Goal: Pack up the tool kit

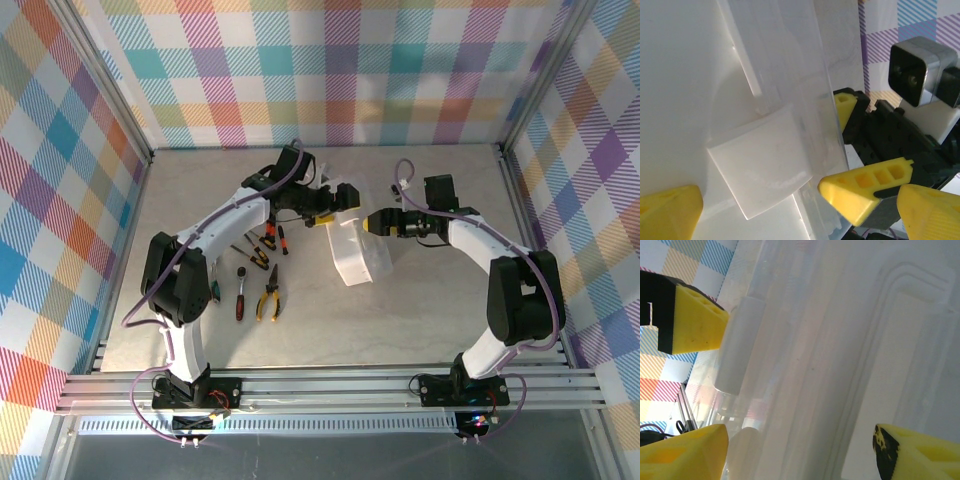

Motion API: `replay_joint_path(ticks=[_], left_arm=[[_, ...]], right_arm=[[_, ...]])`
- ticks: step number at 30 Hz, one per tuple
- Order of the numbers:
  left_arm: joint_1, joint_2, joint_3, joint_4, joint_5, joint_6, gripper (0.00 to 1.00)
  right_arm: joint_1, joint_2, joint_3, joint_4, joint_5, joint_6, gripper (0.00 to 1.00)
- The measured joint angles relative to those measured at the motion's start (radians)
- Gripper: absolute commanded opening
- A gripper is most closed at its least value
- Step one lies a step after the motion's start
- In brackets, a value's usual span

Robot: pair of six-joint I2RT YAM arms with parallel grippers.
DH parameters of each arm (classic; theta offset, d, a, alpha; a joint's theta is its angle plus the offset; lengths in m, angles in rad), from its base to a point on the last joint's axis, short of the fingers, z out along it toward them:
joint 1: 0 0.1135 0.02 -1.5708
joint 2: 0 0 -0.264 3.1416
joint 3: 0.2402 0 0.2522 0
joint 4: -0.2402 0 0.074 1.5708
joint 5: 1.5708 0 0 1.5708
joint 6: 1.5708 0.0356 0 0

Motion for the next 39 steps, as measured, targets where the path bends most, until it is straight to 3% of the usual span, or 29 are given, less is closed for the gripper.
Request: replay_joint_path(ticks=[8,19,30,39], left_arm=[[-0.006,0.035,0.043,-0.001,0.005,-0.010,1.00],[-0.006,0.068,0.087,0.004,0.005,-0.011,1.00],[0.008,0.027,-0.069,0.291,0.047,-0.036,1.00],[-0.003,0.019,-0.109,0.392,0.078,-0.010,1.00]], right_arm=[[0.014,0.000,0.000,0.015,0.008,0.022,0.67],[0.027,0.005,0.000,0.047,0.031,0.050,0.66],[0.023,0.024,0.032,0.035,0.064,0.065,0.66],[0.023,0.043,0.064,0.006,0.072,0.051,0.66]])
